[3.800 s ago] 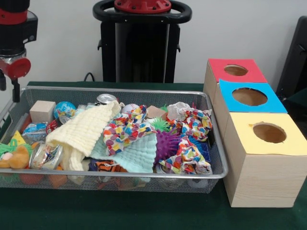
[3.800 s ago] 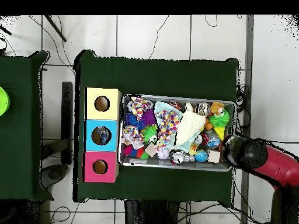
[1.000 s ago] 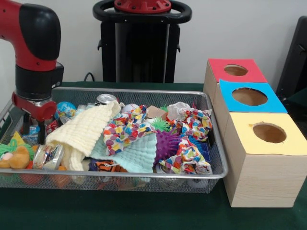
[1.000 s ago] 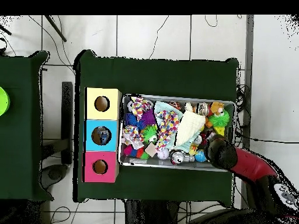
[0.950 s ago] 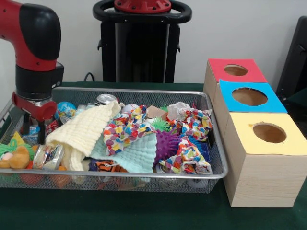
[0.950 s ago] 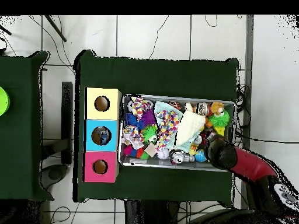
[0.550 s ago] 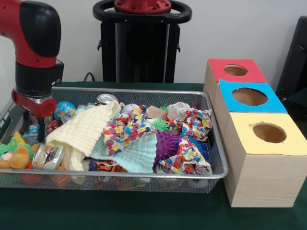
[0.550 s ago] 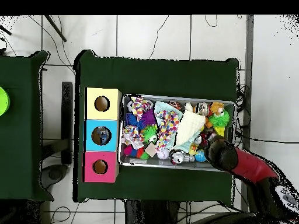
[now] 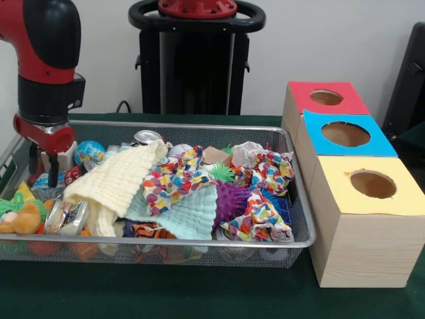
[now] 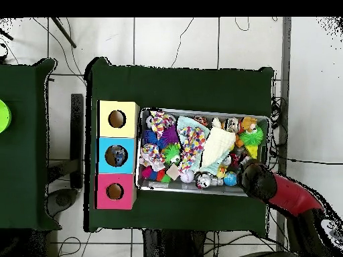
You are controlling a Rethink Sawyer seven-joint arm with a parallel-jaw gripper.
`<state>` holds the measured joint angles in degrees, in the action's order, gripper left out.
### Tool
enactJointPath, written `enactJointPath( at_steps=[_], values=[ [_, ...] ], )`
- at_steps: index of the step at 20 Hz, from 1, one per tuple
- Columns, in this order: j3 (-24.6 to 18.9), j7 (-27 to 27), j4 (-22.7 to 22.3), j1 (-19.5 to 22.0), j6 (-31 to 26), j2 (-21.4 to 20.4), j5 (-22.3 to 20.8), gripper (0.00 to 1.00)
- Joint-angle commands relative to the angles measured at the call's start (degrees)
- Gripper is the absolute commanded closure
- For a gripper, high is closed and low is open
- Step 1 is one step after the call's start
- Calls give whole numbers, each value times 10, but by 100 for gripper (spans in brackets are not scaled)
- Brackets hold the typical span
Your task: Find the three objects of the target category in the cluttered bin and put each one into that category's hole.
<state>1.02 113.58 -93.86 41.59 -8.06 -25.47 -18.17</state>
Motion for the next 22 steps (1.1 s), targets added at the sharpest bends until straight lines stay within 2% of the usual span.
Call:
enactJointPath(
  at_steps=[1,6,14,22],
  values=[
    [-30,-1,-20,2,-54,3,-23,0],
    [-38,9,-11,11,-14,41,-29,0],
    [-40,17,-2,13,19,73,-34,0],
    [-50,19,48,27,91,170,-54,0]
  ],
)
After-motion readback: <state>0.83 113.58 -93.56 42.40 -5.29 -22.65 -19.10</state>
